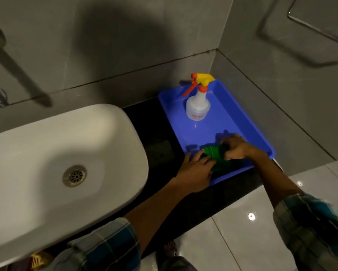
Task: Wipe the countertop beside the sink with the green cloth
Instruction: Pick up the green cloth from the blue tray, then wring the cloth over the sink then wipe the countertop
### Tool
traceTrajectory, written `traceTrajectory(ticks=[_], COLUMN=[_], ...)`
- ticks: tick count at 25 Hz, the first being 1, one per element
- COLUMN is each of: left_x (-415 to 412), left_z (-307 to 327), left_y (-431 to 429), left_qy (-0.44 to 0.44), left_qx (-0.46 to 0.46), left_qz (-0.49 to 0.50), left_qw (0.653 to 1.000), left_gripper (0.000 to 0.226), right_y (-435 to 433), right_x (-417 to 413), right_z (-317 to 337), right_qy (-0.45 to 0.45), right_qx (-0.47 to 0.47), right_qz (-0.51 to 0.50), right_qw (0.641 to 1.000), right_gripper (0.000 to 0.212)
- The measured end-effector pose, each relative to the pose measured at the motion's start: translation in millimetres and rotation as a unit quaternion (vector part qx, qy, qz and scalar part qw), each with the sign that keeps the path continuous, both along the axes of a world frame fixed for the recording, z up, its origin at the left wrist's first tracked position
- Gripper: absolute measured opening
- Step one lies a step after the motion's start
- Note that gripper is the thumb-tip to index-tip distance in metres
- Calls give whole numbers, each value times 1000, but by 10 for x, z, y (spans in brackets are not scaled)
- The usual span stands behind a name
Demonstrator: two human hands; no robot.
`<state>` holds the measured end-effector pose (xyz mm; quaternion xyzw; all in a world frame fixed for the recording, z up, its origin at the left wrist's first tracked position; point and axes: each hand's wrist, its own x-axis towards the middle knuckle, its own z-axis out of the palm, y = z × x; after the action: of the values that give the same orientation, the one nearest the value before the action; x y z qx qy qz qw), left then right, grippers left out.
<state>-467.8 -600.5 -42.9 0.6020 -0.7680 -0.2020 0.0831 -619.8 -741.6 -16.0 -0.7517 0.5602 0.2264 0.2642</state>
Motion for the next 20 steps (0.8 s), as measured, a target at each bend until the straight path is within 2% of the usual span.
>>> traceTrajectory(ticks=[2,4,6,8,10,11,12,15,16,18,20], left_x=[8,100,239,392,584,715,905,1533,1796,2217,2743], left_z=[27,112,249,456,726,844,964,1168,1179,1237,1229], left_y=[-15,-42,-30,78,268,387,552,1144,1421,1903,2610], left_qy=[42,162,283,426,574,618,625,597,584,599,622], left_qx=[-17,-17,-23,-8,36,38,20,-27,-35,-30,-48], left_qz=[55,107,123,157,193,205,225,313,353,415,477], left_qw=[997,981,951,891,795,758,747,738,730,684,620], left_gripper=[69,86,89,75,51,40,33,26,23,24,26], right_y=[98,263,463,684,907,1034,1185,1679,1895,2231,2736], right_x=[-65,-108,-64,80,312,476,698,1407,1704,2199,2879], right_z=[100,331,674,1022,1208,1217,1199,1152,1147,1146,1170], right_qy=[-118,-235,-362,-498,-614,-637,-641,-615,-609,-605,-568], right_qx=[-35,-55,-48,-18,41,83,132,247,287,355,406], right_qz=[-15,-34,-40,-89,-164,-194,-213,-234,-222,-189,-127], right_qw=[992,970,930,863,771,741,726,711,705,687,705], right_gripper=[34,30,33,45,40,38,45,74,77,62,58])
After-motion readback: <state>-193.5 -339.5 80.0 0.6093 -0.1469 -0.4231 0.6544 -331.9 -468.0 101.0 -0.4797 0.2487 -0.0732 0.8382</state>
